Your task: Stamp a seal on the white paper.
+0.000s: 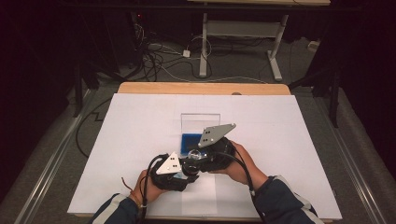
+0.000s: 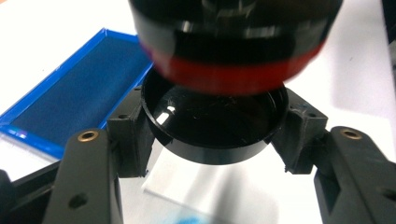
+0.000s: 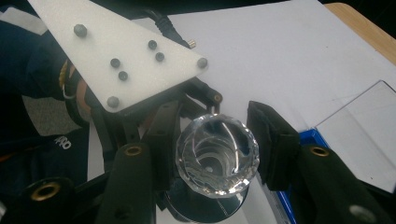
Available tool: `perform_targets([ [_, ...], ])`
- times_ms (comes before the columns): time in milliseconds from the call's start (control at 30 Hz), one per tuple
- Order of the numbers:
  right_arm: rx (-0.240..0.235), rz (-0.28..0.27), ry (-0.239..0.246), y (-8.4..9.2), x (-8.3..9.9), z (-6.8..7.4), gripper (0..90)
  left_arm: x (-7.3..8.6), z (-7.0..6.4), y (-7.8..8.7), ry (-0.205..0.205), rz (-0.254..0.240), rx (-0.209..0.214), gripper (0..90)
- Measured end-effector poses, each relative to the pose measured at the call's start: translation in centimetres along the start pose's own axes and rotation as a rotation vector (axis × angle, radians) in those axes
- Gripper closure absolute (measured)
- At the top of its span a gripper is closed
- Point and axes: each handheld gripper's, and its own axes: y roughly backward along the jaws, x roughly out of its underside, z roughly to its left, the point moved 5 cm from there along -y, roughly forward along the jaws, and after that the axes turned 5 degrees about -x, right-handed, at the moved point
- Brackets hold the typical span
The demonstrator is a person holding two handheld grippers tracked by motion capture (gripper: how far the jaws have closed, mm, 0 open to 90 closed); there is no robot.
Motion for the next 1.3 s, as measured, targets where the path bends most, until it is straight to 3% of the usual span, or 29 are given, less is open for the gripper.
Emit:
perform_targets([
  [300,0.001,0.001,-0.018,0.2,1.0,0.0,56.2,1.3,0.8,0.6,0.004,0.037,-0.036,36.4],
  [633,-0.008,0.022,-0.038,-0.8,2.9,0.1,56.2,2.1,1.6,1.7,0.018,0.042,-0.066,36.5],
  [1300,-0.018,0.063,-0.006,-1.8,4.8,0.8,56.1,3.1,2.3,4.2,0.039,0.027,-0.119,36.4],
])
